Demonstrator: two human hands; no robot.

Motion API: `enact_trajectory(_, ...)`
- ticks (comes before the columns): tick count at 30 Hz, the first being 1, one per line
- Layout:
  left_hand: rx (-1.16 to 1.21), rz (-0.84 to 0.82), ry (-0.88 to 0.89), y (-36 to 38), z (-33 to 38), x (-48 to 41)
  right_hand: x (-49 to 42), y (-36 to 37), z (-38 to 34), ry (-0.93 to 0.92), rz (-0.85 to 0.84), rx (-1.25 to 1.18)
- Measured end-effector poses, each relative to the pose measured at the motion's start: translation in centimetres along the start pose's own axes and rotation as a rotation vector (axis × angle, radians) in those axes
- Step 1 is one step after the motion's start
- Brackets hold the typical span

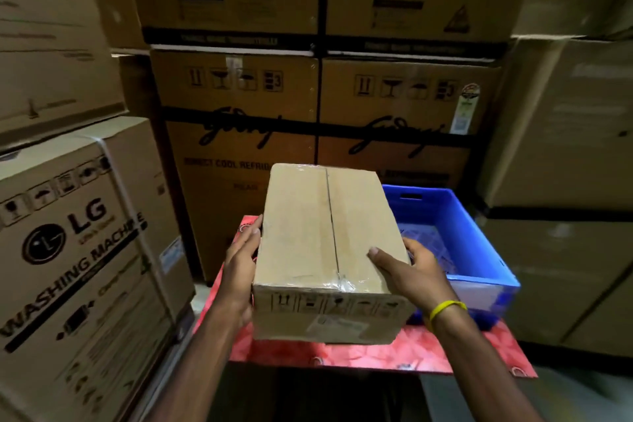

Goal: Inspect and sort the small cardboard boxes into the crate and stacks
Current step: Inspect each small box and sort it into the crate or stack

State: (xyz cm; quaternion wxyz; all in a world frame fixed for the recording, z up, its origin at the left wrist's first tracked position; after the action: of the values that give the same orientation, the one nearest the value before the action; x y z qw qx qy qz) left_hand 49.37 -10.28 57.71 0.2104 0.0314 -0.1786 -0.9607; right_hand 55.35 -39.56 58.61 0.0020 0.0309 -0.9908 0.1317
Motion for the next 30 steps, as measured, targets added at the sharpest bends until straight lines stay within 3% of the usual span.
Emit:
enact_trajectory(8, 0.043, 0.010, -0.046, 3.6, -1.9, -3.0, -4.7, -2.6, -0.1, 0.046, -0.064, -0.142)
enact_trajectory(19, 0.077, 0.052, -0.140, 3.0, -3.6, -6.0, -8.4, 0.5, 0.2, 0.003, -0.279, -0.244)
enact_trajectory(24, -0.222, 0.112, -0.077, 2.3, -3.4, -6.0, -9.3, 4.0, 2.2, 0.116, -0.296, -0.364)
enact_trajectory(28, -0.601, 0.086, -0.016, 1.6, -3.5, -6.2, -9.5, 5.3, 3.3, 0.089, -0.172, -0.224)
enact_trajectory(30, -0.733, 0.158, 0.010, 0.8, -3.2, -6.4, -9.5, 5.5, 4.0, 0.091, -0.098, -0.127)
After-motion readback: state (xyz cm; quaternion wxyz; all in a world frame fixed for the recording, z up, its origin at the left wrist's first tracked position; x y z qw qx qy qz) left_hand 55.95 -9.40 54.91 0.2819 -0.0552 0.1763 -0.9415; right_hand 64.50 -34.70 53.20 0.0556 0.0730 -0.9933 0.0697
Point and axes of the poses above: each hand's wrist, its own x-axis away from the middle knuckle, its own y-axis out of the palm, z = x × y, the point moved 8 cm from there along -x, towards the middle knuckle, and after that the axes turned 1 degree about x, right-handed, at the moved point
